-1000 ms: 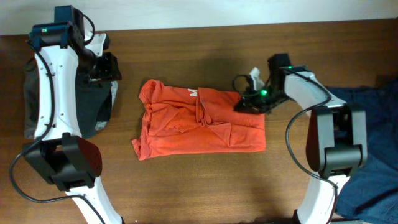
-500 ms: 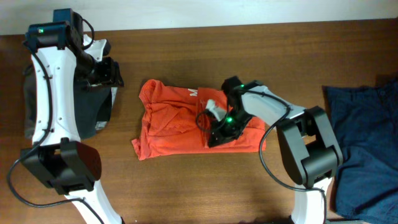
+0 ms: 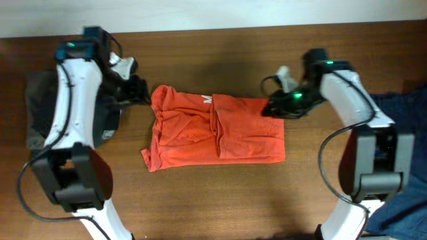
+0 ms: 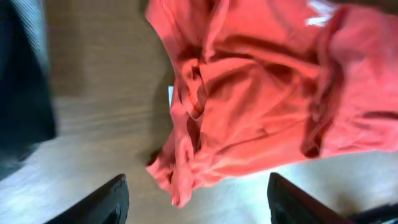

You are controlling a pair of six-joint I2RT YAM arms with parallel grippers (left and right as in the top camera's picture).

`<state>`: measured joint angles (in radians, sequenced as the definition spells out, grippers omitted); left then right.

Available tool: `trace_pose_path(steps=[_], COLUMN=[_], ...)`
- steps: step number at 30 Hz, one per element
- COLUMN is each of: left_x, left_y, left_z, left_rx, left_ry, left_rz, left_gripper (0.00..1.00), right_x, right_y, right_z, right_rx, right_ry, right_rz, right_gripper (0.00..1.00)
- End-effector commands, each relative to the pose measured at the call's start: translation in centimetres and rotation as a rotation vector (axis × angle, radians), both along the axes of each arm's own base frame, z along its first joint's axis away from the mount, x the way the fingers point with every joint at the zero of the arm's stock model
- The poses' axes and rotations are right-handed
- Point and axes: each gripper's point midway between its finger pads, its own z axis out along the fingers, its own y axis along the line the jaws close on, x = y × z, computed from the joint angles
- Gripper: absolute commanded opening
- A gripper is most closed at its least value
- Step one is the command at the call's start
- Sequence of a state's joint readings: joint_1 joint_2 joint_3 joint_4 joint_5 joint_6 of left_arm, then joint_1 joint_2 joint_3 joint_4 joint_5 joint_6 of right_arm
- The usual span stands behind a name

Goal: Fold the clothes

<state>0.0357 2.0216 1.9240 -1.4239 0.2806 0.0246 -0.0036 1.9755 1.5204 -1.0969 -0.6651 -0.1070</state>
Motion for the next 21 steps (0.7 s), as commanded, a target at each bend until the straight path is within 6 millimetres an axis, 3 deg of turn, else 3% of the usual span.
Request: trace_pose_path(steps=[1, 4, 9, 15, 20, 21], left_x=[-1.0, -1.1, -1.4, -2.9, -2.3, -2.3], left_y=[-1.2, -2.9, -3.4, -6.0, -8.7, -9.3], left_z=[-4.9, -7.7, -11.8, -14.4, -14.6, -14.6], left_rx=[-0.105, -0.221, -0.254, -0.304, -0.326, -0.326], left_ry=[0.072, 0.058, 0.043, 0.077, 0.030, 0.021], left_rz=[0.091, 0.087, 0.131, 0.083, 0.009, -0.009], left_gripper=[0.74, 0.76, 0.83, 0.83, 0.82, 0.75], right_x=[0.3, 0.3, 0.5, 0.6, 0.6, 0.6], right_y=[-2.6, -3.2, -3.1, -3.2, -3.2, -3.2], right_z=[1.1, 1.1, 1.1, 1.1, 1.1, 1.1], right_rx=[-0.005, -0.005, -0.005, -0.005, -0.005, -0.005], right_ry=[0.031, 0.039, 0.025, 0.024, 0.024, 0.025], right_rz=[-0.117, -0.133, -0.131, -0.131, -0.132, -0.132], right_gripper=[0.45, 0.45, 0.45, 0.45, 0.45, 0.45])
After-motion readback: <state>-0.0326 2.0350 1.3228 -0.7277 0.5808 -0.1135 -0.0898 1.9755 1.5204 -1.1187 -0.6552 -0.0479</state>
